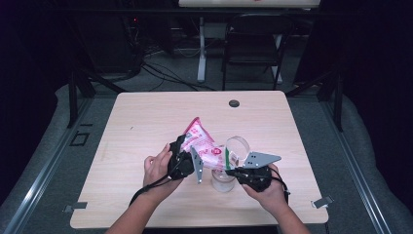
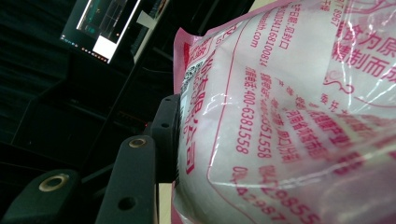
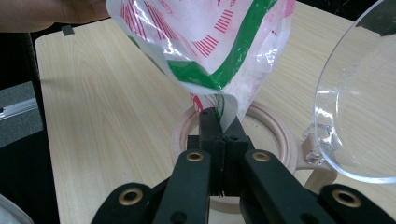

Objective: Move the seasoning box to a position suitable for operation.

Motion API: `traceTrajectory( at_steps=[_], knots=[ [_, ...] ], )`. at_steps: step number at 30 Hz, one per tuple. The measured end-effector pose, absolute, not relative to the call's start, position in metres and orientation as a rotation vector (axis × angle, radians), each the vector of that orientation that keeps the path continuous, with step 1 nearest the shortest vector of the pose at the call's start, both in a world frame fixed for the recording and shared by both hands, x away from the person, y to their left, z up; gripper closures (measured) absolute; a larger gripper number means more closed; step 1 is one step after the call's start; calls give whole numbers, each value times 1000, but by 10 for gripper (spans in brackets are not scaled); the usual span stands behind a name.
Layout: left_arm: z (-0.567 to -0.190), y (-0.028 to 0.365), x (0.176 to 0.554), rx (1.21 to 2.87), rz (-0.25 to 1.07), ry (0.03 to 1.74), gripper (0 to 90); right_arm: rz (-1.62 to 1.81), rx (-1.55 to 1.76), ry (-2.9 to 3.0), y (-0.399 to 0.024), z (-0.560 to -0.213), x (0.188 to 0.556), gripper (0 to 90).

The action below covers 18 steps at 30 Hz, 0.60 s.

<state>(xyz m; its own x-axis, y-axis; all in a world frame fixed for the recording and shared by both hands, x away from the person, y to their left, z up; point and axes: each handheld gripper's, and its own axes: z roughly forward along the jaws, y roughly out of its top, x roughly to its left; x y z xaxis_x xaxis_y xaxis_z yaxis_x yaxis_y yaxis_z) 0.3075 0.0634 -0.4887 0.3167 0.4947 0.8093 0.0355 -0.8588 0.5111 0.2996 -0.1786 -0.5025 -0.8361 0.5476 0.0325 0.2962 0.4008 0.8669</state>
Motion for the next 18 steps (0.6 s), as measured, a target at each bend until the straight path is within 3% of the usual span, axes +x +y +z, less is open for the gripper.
traceTrajectory(
  at_steps=[18],
  knots=[
    [-488, 65, 307, 2173, 1564, 468, 605, 1405, 739, 2406, -177, -503, 299, 900]
  ],
)
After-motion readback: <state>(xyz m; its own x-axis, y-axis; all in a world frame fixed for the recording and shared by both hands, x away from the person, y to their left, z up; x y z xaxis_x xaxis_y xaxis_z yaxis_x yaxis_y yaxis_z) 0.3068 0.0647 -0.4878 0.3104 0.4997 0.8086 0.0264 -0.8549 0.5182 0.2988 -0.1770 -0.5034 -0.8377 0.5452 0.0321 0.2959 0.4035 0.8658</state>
